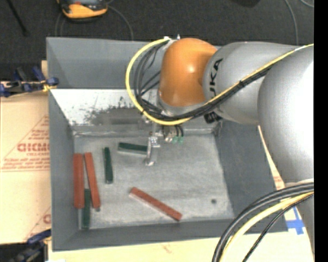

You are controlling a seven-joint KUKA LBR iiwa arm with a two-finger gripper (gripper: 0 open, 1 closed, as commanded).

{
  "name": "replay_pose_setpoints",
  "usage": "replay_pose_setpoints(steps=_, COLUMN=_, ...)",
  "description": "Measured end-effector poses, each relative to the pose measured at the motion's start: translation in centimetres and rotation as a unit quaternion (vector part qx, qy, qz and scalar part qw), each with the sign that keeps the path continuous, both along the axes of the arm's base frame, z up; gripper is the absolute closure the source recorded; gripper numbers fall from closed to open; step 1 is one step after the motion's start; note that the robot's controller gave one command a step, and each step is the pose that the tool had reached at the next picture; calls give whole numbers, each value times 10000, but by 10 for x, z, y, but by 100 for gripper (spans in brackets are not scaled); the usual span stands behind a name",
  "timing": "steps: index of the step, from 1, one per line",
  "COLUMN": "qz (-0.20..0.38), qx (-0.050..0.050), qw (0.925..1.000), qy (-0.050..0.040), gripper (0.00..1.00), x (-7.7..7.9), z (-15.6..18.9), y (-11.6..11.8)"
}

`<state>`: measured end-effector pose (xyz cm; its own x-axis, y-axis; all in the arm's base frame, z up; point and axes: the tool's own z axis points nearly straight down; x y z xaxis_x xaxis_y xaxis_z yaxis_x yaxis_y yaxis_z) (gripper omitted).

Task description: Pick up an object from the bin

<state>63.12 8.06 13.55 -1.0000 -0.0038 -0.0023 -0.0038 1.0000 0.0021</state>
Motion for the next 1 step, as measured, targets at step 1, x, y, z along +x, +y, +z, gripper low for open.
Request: replay_pose_setpoints(steps=1, qz=-185, qx=1, qw=9998, qy=-25, gripper=0, x=0, z=-60, y=8)
